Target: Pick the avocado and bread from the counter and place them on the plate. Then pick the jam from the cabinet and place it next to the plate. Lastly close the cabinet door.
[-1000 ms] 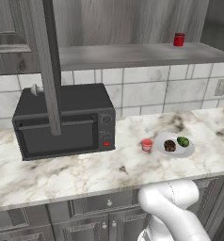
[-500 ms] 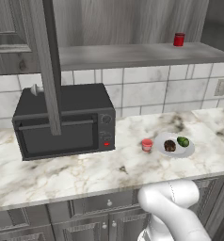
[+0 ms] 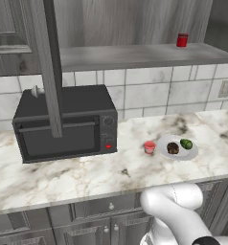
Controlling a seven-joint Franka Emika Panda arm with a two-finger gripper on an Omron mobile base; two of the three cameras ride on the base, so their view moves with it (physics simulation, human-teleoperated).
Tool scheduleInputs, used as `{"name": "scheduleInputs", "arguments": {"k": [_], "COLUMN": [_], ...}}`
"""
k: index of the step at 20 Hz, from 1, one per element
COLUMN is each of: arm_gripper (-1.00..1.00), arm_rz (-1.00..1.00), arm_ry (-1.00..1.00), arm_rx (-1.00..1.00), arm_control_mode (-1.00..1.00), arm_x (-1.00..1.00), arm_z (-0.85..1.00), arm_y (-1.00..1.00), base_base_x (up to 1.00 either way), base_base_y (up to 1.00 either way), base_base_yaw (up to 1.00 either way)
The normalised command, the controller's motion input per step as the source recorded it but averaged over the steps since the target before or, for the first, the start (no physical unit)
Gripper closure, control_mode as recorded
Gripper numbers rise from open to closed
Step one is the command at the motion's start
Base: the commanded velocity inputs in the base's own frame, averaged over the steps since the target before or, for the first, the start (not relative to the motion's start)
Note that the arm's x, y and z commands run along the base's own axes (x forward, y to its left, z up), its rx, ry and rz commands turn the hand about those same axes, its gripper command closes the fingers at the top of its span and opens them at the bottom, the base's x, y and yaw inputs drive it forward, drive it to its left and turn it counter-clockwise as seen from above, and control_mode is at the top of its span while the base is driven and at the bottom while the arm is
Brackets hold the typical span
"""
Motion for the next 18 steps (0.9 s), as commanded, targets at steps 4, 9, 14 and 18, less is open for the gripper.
{"name": "scheduleInputs", "arguments": {"k": [4,9,14,18], "arm_gripper": [-1.0,-1.0,-1.0,-1.0], "arm_rz": [0.0,0.0,0.0,0.01], "arm_ry": [-0.04,-0.09,-0.01,0.0], "arm_rx": [-0.1,-0.18,-0.16,-0.13], "arm_control_mode": [-1.0,-1.0,-1.0,-1.0], "arm_x": [-0.3,-0.22,-0.14,-0.02], "arm_z": [0.15,0.11,0.16,0.21], "arm_y": [-0.36,-0.38,-0.35,-0.32], "base_base_x": [0.0,0.0,0.0,0.0], "base_base_y": [0.0,0.0,0.0,0.0], "base_base_yaw": [0.0,0.0,0.0,0.0]}}
